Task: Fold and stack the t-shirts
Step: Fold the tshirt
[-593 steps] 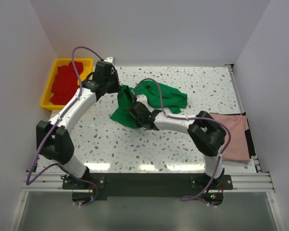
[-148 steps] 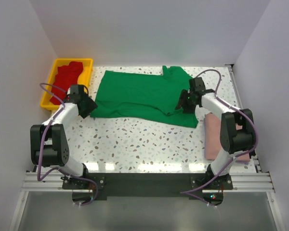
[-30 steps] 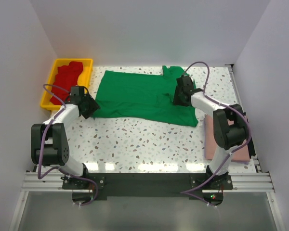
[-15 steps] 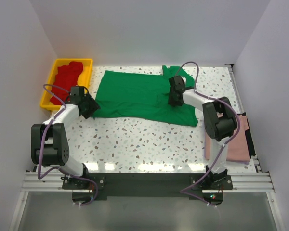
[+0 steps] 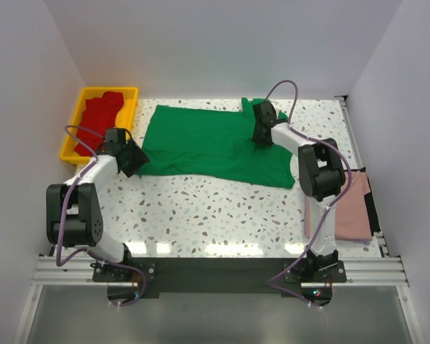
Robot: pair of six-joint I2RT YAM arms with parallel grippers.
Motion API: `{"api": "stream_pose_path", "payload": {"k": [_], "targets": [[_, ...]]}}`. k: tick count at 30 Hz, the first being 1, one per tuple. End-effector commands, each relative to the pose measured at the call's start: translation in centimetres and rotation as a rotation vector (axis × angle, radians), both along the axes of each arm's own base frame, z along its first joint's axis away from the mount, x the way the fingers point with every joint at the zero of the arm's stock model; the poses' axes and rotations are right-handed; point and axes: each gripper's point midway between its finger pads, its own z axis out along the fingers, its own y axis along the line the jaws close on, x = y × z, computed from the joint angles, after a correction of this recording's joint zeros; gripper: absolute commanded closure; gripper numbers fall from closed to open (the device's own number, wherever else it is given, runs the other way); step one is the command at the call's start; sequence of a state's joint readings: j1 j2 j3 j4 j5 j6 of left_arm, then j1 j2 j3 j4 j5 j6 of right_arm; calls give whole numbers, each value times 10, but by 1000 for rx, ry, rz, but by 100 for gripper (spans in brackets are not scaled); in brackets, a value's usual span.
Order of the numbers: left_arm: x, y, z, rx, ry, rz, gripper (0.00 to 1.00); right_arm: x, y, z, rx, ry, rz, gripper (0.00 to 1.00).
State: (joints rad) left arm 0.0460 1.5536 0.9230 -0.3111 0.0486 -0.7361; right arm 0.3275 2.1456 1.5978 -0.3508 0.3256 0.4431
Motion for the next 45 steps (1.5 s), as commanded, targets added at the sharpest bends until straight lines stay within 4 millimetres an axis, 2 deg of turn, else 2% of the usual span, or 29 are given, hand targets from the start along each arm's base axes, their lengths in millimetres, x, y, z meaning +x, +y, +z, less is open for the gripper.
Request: {"api": "stream_pose_path", "payload": {"k": [1,5,10,11,12,13,15,17,18,19,20,21,22,23,24,25,26,27,28,29,30,31,32,35,39,45], "targets": [[11,3,12,9,-42,-22,41,36,-14,20,-6,-117,-54,64],[12,1,14,4,-46,-32,41,50,-19,29,25,-162,-60,62],[11,2,13,14,-42,-41,39,57,-31,51,57,-214,-86,50],[9,6,13,26,-38,-31,38,58,-36,66,68,-246,-92,47],[8,6,15,30,-42,-26,38,56,-37,70,77,-252,-89,40],[7,8,15,39,-38,-19,38,56,-39,77,81,-259,-87,37],[1,14,15,61,-24,9,38,58,-41,100,96,-282,-82,31],[-4,23,16,102,-8,49,38,44,-47,102,63,-212,-87,30],[-7,26,18,112,-12,59,38,37,-50,116,69,-214,-104,29],[-8,28,19,120,-13,69,39,25,-50,114,73,-178,-101,29],[-11,30,18,129,-14,85,39,9,-49,104,86,-140,-94,29],[-11,31,17,130,-16,88,39,-4,-45,118,129,-154,-93,29],[-11,30,15,127,-11,91,39,-15,-45,120,145,-151,-95,29],[-11,30,10,119,5,97,39,-27,-45,118,164,-138,-101,29],[-11,29,8,113,12,96,40,-51,-46,93,178,-72,-116,30],[-11,28,5,109,19,99,40,-62,-43,110,221,-115,-97,30],[-12,29,0,111,30,111,41,-87,-45,83,225,-48,-105,30],[-12,30,-2,113,35,118,41,-98,-41,80,268,-43,-111,30],[-12,31,-4,112,39,122,41,-107,-39,89,302,-73,-102,30],[-12,30,-8,107,48,131,41,-118,-34,84,331,-59,-92,30],[-13,30,-10,103,49,134,42,-139,-36,62,337,-8,-113,31],[-12,30,-12,101,50,140,42,-146,-37,58,346,-7,-119,31],[-13,30,-16,96,58,153,42,-163,-42,49,339,4,-133,31],[-12,30,-23,89,72,160,42,-178,-50,44,333,-7,-169,31],[-10,31,-24,95,72,159,42,-196,-57,24,319,30,-211,32],[-10,34,-27,112,80,160,42,-192,-69,8,271,30,-272,33]]}}
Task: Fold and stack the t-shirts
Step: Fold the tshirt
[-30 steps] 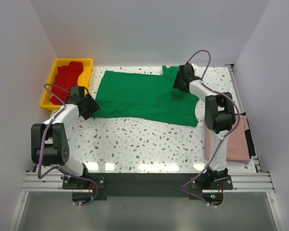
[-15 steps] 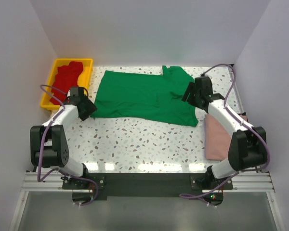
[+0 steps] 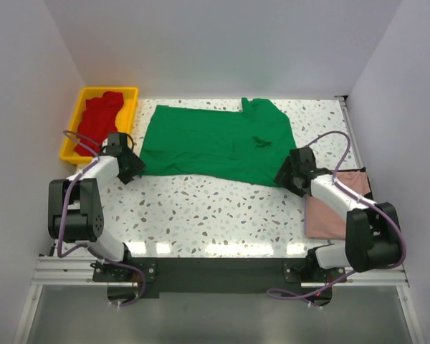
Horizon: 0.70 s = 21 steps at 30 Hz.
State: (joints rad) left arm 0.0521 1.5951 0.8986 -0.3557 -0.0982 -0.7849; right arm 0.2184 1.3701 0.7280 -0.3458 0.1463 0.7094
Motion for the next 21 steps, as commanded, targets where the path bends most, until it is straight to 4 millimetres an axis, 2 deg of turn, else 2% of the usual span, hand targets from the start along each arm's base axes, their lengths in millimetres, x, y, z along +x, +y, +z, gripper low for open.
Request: {"api": "stream_pose_path", "payload": {"k": [1,7,13,14,16,17,20,21], "targets": [[9,9,1,27,-30,31,42,19,-7,5,-20,-73,-69,33],[12,8,-4,17,-34,29,42,33,-8,0,-33,-91,-86,37],[18,7,-9,10,-30,31,44,42,-11,8,-62,-101,-82,59],[19,8,-9,10,-30,34,44,45,-13,15,-67,-116,-83,67],[22,8,-9,12,-33,32,46,43,-19,21,-95,-114,-86,74],[23,8,-10,14,-32,32,46,46,-21,30,-99,-133,-89,78],[27,11,-10,24,-31,37,50,44,-27,40,-115,-132,-84,83],[28,10,-11,24,-29,36,55,44,-28,42,-119,-130,-77,84]]}}
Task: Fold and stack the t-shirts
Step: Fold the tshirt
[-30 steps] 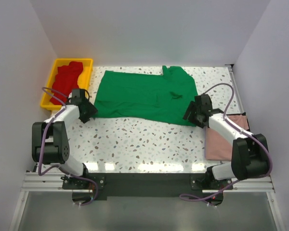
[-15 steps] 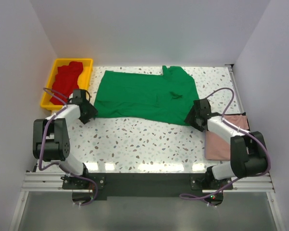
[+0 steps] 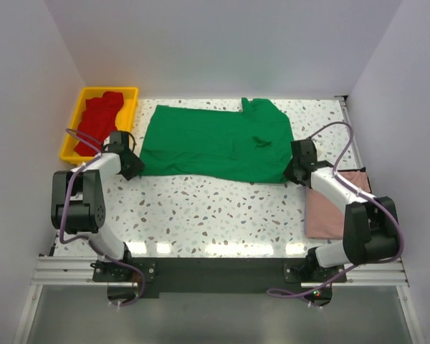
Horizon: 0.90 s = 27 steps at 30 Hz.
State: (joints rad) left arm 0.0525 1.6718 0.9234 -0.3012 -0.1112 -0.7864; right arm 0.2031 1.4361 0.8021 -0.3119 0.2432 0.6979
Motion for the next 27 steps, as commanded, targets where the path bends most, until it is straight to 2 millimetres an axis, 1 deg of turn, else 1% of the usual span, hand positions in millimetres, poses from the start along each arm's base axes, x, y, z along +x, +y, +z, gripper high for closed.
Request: {"api": "stream_pose_path", "payload": {"k": [1,2,3,5,6,10,12,17,21,22,27], "targets": [[15,8,1,14,-27,31,57,11,-12,33,-43,-62,-10,85],[17,7,1,15,-29,28,60,11,-12,34,-42,-62,-7,86],[18,7,2,14,-30,28,67,8,-13,35,-46,-57,-1,87],[23,7,4,12,-39,25,76,6,-15,36,-51,-52,-1,87],[23,6,5,10,-41,20,83,5,-18,36,-56,-49,-1,87],[27,8,17,25,-59,11,94,-1,-29,36,-39,-25,-12,87],[27,11,21,41,-60,10,100,-5,-30,34,-31,-10,0,88],[21,19,36,82,-58,17,100,-13,-34,37,-19,1,3,88],[9,27,44,117,-45,30,100,-23,-36,38,-2,21,13,88],[2,29,45,122,-32,34,100,-26,-37,37,-4,26,13,88],[-18,30,50,126,-32,39,100,-40,-34,40,17,39,36,86]]}}
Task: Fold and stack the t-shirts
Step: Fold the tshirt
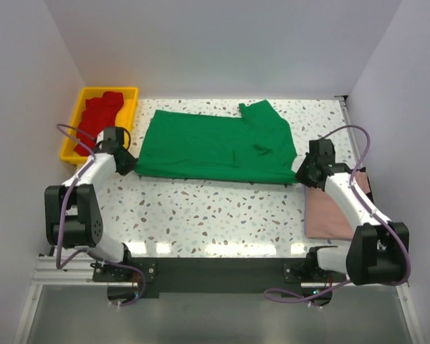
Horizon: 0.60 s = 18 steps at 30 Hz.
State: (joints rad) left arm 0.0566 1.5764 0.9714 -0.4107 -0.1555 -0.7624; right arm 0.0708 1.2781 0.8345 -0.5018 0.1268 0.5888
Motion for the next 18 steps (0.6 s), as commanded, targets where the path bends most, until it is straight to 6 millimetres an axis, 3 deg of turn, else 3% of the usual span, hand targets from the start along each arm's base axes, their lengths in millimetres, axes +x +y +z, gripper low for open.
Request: {"api": "stream_pose_path", "payload": {"k": [1,10,12,14,15,16,18], "targets": [[-24,20,14,75,0,42,100,-18,-3,3,-3,23,22,86],[-83,13,16,39,-7,88,100,-68,23,1,152,36,69,82],[-94,10,17,24,-12,96,98,-80,24,-1,164,46,64,73],[-100,7,18,13,-14,95,71,-90,23,0,167,33,59,64],[-102,5,22,5,-29,89,57,-94,23,1,167,30,60,53],[-102,5,24,4,-40,87,37,-94,23,8,170,5,63,47],[-100,4,35,7,-74,72,29,-94,24,16,170,-21,73,31]]}}
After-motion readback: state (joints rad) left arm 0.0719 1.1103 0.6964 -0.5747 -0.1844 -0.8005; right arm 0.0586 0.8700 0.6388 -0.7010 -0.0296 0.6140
